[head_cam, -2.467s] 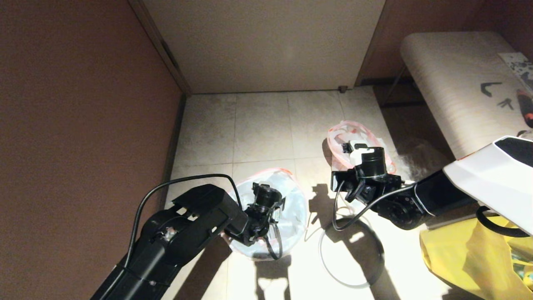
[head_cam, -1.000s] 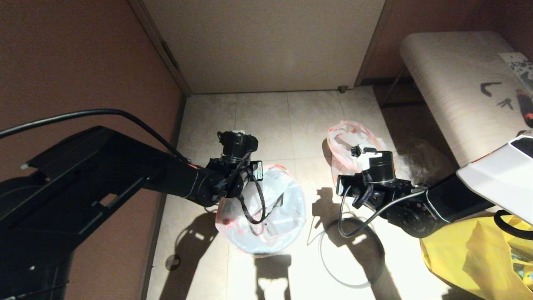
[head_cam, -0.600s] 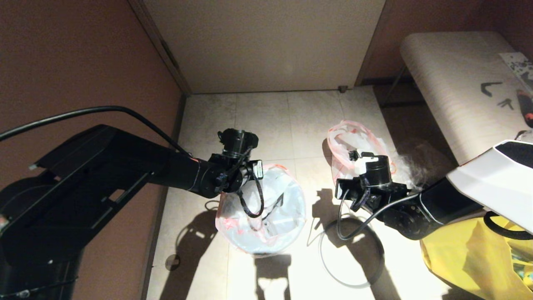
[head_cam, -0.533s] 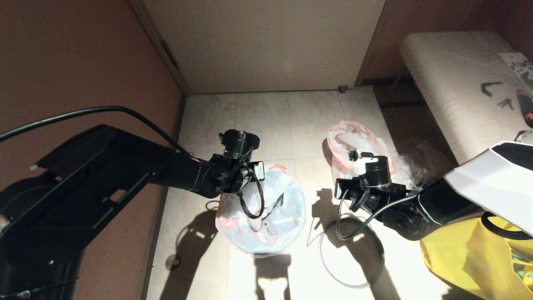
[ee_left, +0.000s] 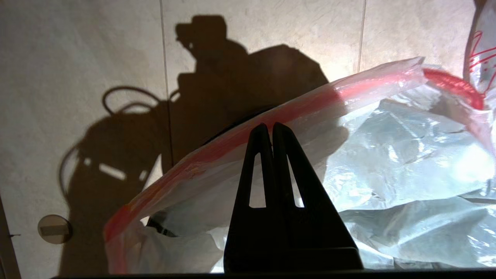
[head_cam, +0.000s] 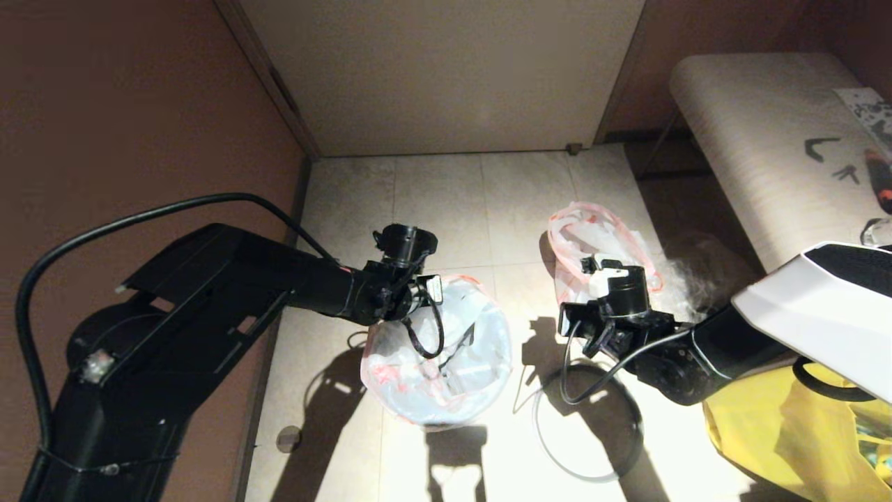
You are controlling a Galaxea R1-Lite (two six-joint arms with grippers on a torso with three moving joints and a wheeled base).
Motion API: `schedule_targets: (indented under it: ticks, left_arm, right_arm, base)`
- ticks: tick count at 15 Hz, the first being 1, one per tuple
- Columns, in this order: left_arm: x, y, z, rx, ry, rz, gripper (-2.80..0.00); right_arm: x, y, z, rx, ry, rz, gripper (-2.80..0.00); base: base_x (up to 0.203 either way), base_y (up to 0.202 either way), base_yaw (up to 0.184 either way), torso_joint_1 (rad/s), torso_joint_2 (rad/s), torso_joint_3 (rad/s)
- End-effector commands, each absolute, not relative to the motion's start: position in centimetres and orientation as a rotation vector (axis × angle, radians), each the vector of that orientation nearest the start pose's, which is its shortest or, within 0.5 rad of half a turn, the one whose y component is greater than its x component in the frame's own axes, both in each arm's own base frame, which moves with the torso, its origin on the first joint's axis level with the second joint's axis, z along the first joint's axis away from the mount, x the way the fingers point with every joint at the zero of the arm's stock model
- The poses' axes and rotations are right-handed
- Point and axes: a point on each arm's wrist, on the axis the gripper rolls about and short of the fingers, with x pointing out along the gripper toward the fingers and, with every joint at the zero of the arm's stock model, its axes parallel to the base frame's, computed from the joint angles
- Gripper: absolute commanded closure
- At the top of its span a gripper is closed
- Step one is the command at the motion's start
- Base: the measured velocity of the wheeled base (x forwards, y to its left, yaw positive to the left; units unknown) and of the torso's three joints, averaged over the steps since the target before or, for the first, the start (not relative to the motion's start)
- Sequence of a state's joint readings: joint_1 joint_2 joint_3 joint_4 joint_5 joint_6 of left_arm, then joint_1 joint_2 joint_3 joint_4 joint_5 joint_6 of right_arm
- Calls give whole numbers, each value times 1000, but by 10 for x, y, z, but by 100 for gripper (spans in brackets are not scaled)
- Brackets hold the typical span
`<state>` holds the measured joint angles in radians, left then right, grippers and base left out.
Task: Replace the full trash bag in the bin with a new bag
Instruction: Put the new garbage bag on the trash can
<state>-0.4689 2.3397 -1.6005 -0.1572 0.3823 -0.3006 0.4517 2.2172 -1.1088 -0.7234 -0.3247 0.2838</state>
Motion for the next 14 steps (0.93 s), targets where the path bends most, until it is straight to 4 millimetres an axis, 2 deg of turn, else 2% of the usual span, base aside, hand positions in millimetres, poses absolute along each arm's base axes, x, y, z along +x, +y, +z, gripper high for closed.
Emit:
schedule_targets:
  ticks: [1,4,10,14]
  left_arm:
    - [428,-208,91,-50,546,1,0]
    - [422,-209,101,-78,534,-2,0]
    - [429,-208,83,-69,559,10,0]
    - [441,-205,94,-102,507,21,0]
  right_arm:
    - [383,178,72,132,381,70,0]
    - [382,178,68,151,391,64,0]
    - [384,176,67,153,393,58,0]
    - [385,176,64,153,396,57,0]
  base:
    - [0,0,0,0,0,0]
    - [0,0,0,0,0,0]
    - [0,0,0,0,0,0]
    - [0,0,0,0,0,0]
